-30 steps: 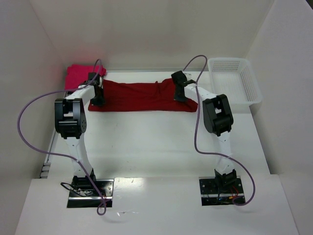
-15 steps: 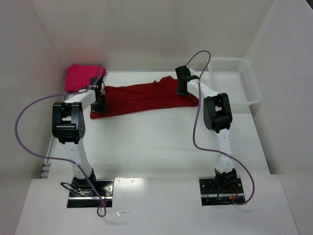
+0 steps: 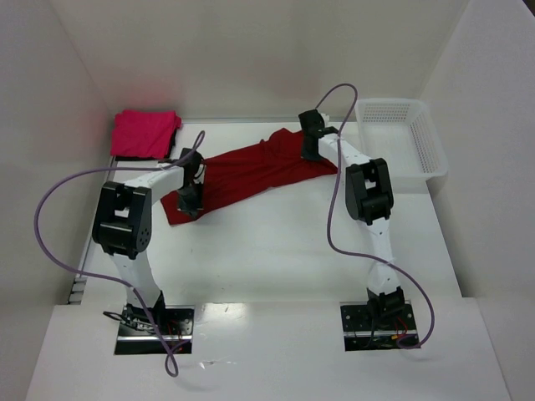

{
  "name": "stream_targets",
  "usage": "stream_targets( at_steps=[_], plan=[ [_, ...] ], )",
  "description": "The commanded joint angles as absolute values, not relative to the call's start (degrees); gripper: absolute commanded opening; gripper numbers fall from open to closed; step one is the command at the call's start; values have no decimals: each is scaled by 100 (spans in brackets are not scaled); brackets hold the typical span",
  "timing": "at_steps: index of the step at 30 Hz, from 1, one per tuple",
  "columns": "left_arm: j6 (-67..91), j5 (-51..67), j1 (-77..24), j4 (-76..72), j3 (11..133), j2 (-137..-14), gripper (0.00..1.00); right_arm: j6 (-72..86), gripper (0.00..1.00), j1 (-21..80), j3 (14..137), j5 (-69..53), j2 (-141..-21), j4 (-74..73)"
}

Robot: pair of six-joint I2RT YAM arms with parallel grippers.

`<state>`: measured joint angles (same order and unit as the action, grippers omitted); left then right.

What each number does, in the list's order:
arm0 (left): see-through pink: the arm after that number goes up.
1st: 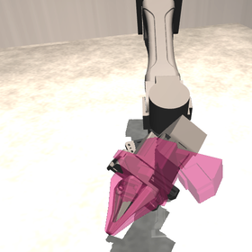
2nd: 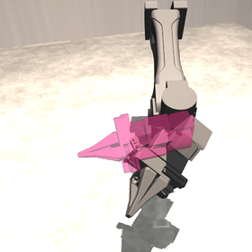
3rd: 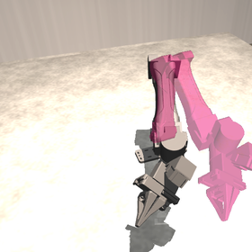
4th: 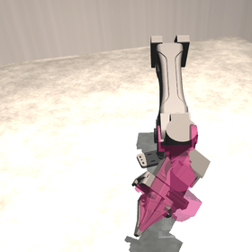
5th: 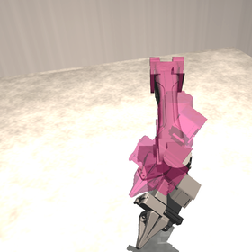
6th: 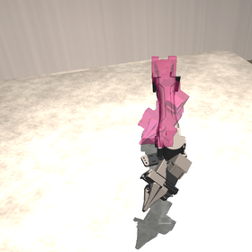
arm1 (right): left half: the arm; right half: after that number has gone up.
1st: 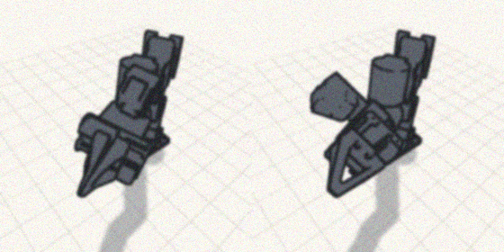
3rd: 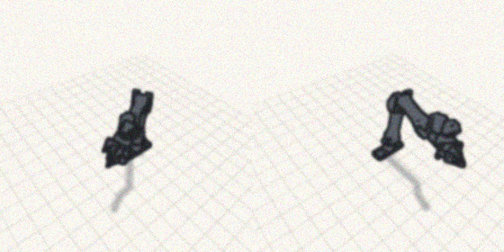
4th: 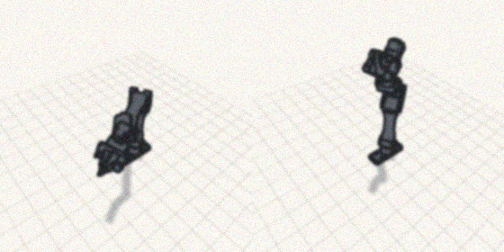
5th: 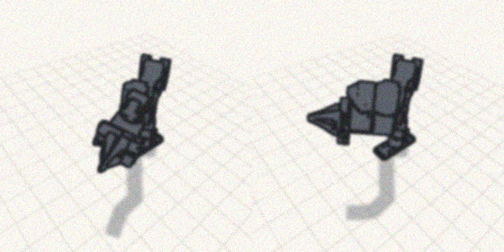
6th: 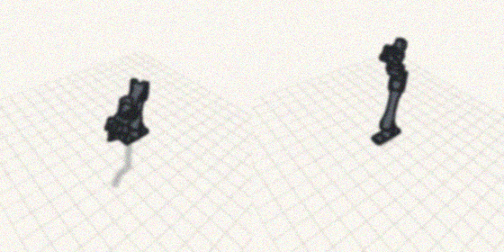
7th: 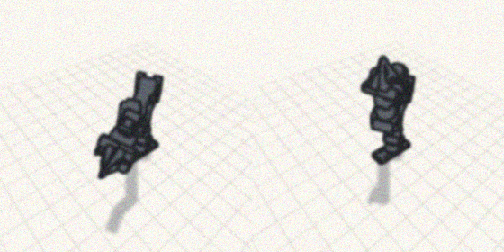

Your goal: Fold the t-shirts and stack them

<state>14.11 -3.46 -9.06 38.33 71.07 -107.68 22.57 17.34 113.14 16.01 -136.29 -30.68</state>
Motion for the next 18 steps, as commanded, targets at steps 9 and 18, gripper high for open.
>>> stream_targets(
  at_steps=[9, 18],
  plan=[
    [2346, -579, -1538, 4025, 6837, -9617, 0, 2118, 9, 1670, 11453, 1582, -13414, -2708],
    [2452, -1191, -1424, 3815, 7251, -8895, 0, 2065, 9, 1494, 11426, 1319, -13220, -2707]
  ],
)
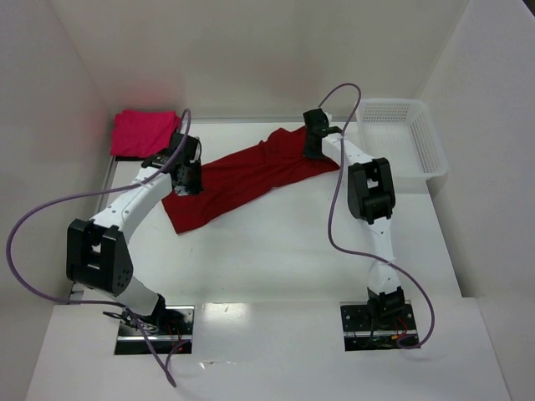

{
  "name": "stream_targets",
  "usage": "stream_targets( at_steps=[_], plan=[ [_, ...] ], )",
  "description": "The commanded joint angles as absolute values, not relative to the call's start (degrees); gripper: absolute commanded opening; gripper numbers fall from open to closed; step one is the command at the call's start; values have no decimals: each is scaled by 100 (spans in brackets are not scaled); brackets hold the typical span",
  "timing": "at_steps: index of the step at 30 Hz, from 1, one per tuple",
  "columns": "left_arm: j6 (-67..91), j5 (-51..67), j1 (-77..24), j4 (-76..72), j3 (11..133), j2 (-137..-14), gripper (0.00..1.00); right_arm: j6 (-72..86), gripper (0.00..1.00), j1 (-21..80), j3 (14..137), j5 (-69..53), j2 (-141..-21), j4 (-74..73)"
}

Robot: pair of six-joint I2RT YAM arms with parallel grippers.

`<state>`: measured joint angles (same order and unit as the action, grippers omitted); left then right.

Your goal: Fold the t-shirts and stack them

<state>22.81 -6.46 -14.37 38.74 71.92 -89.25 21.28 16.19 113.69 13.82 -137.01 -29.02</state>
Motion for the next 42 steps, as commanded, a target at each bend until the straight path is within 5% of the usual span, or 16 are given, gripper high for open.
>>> stream_targets(
  at_steps=[1, 23, 42],
  plan=[
    [2452, -1395, -1328, 3814, 7251, -9060, 0, 2065, 9, 1494, 11243, 1257, -13149, -2637],
    [2356, -1450, -589, 2821, 6505, -10556, 0, 2118, 5, 1670, 10046, 1169, -12673, -2531],
    [1662, -562, -1027, 3814, 6768, -11329, 0, 2013, 5, 1670, 13068, 1002, -14572, -3261]
  ],
)
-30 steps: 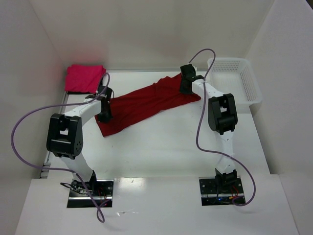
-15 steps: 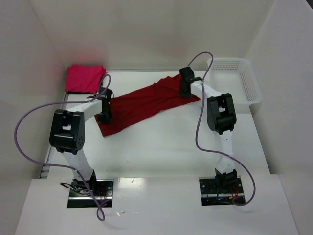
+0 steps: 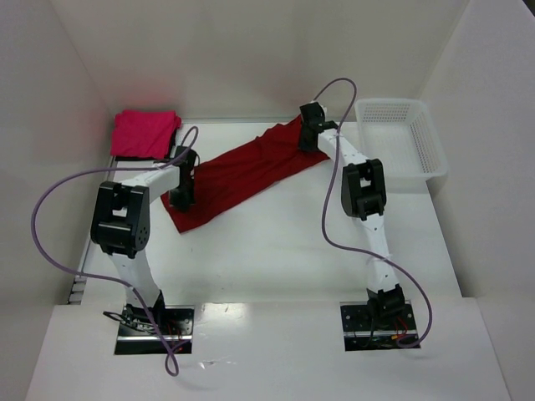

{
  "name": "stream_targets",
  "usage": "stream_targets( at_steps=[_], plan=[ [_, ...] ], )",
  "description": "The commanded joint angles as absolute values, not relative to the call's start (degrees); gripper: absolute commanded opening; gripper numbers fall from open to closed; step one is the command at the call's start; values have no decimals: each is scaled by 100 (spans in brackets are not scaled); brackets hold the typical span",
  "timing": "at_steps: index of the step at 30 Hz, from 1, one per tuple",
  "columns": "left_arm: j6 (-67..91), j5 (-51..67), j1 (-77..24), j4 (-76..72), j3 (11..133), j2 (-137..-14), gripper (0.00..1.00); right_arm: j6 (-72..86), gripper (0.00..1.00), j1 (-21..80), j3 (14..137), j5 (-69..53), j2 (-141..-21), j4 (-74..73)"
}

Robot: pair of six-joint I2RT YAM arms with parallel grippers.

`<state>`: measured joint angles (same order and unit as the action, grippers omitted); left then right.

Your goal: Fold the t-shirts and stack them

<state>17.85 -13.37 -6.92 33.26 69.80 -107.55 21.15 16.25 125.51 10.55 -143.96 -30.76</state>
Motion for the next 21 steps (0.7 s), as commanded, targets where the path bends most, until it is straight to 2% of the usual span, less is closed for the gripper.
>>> stream_targets(
  at_steps=[1, 10, 13, 21],
  plan=[
    [1609, -510, -1255, 3814, 6820, -11381, 0, 2013, 5, 1670, 13200, 950, -14572, -3261],
    [1257, 387, -2345, 3946, 7189, -11443, 0, 1819, 5, 1722, 13420, 949, -14686, -3313],
    [1362, 456, -2925, 3946, 7129, -11365, 0, 1688, 10, 1723, 13710, 801, -14747, -3313],
    [1644, 1360, -4357, 4009, 6742, -10952, 0, 1757, 9, 1837, 14798, 273, -15283, -3313]
  ],
)
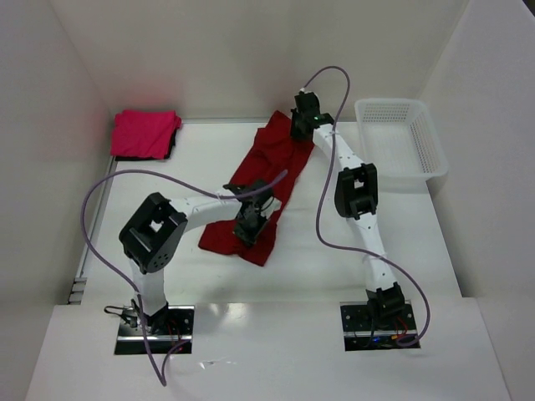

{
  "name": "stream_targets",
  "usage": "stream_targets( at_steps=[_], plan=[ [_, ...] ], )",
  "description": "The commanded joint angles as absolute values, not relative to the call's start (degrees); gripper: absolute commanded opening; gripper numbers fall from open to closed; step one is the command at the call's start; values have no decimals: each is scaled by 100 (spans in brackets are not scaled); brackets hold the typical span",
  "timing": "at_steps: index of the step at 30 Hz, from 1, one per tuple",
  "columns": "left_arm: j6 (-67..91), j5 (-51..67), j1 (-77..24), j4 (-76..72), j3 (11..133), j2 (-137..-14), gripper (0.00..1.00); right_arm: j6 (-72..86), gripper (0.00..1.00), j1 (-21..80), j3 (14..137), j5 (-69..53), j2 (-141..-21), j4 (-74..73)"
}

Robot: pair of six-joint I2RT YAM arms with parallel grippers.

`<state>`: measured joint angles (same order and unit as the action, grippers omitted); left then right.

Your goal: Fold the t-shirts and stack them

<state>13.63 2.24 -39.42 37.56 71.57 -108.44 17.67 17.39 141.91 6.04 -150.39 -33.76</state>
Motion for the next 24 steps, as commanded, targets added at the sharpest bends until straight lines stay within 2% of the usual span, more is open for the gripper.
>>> stream_targets(
  at_steps=[1, 4, 15, 21, 24],
  plan=[
    [1644, 1449, -4464, 4008, 6689, -10951, 0, 1758, 9, 1837, 14983, 90, -15380, -3313],
    [1618, 1572, -4780, 3929, 6688, -10898, 0, 1758, 9, 1978, 15458, 36, -15714, -3375],
    [1353, 2162, -5598, 3367, 6776, -11109, 0, 1705, 9, 2092, 15670, -316, -15996, -3322],
    [1872, 1978, -5660, 2857, 6908, -11048, 0, 1503, 17, 2092, 16083, -229, -15996, -3541],
    [1969, 1838, -5660, 2804, 7022, -11048, 0, 1503, 22, 2021, 15944, -281, -15549, -3542]
  ],
)
